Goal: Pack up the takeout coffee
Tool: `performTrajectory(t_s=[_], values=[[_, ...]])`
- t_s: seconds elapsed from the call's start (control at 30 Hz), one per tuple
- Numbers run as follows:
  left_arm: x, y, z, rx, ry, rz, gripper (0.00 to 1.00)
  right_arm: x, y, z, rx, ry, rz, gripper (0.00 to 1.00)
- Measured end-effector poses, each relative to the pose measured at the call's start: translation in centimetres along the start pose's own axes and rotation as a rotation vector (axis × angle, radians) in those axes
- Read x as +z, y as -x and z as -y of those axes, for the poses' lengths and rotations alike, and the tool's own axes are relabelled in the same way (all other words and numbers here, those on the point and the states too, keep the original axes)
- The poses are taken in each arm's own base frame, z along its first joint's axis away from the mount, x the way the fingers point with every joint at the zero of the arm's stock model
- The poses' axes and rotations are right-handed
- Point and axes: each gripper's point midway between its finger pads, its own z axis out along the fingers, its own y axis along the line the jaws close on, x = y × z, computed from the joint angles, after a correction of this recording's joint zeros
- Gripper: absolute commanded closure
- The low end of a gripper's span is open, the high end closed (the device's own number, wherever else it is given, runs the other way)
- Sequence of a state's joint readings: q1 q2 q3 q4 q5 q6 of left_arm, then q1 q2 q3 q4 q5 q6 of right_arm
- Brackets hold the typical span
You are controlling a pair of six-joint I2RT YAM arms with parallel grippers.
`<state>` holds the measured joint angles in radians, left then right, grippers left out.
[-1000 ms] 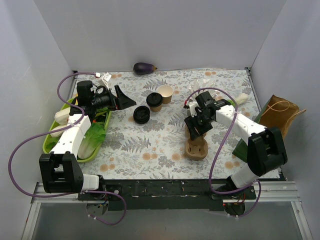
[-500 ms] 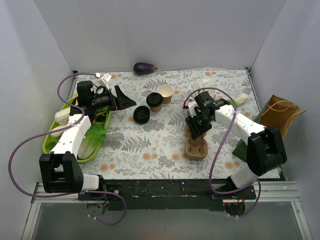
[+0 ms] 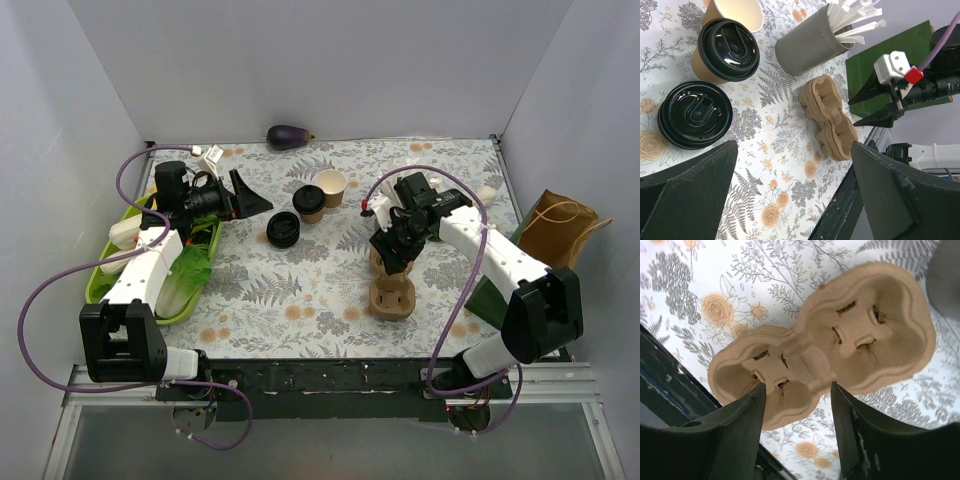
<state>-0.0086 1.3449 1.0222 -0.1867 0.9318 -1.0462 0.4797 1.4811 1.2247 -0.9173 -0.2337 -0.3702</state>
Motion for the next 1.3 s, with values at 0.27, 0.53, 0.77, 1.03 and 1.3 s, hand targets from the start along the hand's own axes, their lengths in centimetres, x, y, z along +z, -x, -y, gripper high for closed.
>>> performTrajectory(t_s=[0.27,0.53,0.77,1.03,1.3], values=[[0.1,0.0,-0.1,-0.005,-0.002,0.000,0.02,2.2,-0.7,0.3,-0.243,0.098,-0.056,0.31],[0.1,0.0,-0.1,-0.003,-0.001,0.001,0.02,3.6,-0.9,0.9,-0.377,0.135,-0.084,0.32],[0.1,0.1,-0.1,0.001,-0.001,0.001,0.02,4.0,-1.2,1.1,-0.417,0.150,-0.099,0.37],[0.1,0.1,-0.1,0.000,-0.001,0.001,0.02,4.0,-1.2,0.9,-0.431,0.156,-0.103,0.46],[0.1,0.1,-0.1,0.000,-0.002,0.001,0.02,4.0,-1.2,0.7,-0.443,0.165,-0.105,0.66]])
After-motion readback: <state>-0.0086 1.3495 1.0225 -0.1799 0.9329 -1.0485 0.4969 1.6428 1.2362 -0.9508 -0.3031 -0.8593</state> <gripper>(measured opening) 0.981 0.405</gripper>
